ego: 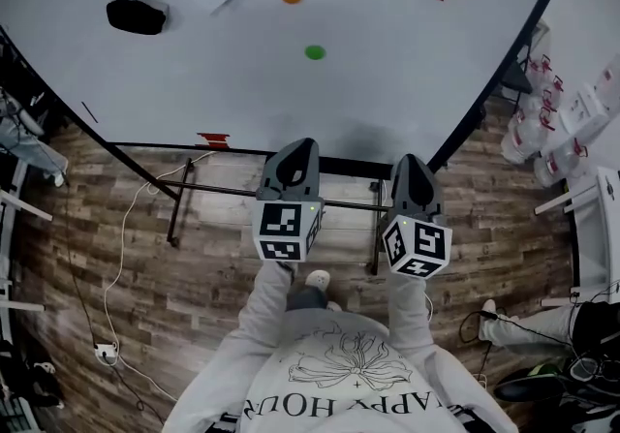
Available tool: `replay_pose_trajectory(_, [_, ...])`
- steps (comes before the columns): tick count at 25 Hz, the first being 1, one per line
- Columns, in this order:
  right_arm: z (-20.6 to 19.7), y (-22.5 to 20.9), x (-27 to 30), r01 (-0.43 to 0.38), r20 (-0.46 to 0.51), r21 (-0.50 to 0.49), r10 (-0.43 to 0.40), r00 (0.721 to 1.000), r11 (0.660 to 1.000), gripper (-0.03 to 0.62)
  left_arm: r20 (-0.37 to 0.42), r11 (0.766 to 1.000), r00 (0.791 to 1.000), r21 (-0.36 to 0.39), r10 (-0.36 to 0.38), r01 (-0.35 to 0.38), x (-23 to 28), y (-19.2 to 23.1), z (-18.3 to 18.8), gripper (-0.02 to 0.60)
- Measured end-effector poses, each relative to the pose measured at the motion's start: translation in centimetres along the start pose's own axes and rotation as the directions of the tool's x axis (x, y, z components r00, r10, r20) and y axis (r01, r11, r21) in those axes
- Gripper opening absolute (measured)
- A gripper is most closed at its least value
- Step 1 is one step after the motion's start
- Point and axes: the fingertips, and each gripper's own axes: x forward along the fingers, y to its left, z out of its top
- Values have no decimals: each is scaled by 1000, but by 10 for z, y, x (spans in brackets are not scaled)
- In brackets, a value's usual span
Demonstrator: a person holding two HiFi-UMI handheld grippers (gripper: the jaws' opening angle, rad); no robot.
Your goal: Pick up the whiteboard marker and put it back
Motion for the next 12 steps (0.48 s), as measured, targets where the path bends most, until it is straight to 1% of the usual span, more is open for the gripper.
replay_pose_trajectory(6, [-2,14,-5,-24,0,-2,24,1000,1000,3,-2,1000,1000,0,31,-31,-16,7,-2,9])
replay_pose_trajectory(12, [-3,18,-10,-32,-1,-2,32,999,999,3,-3,999,999,5,46,-46,-24,9,-1,9])
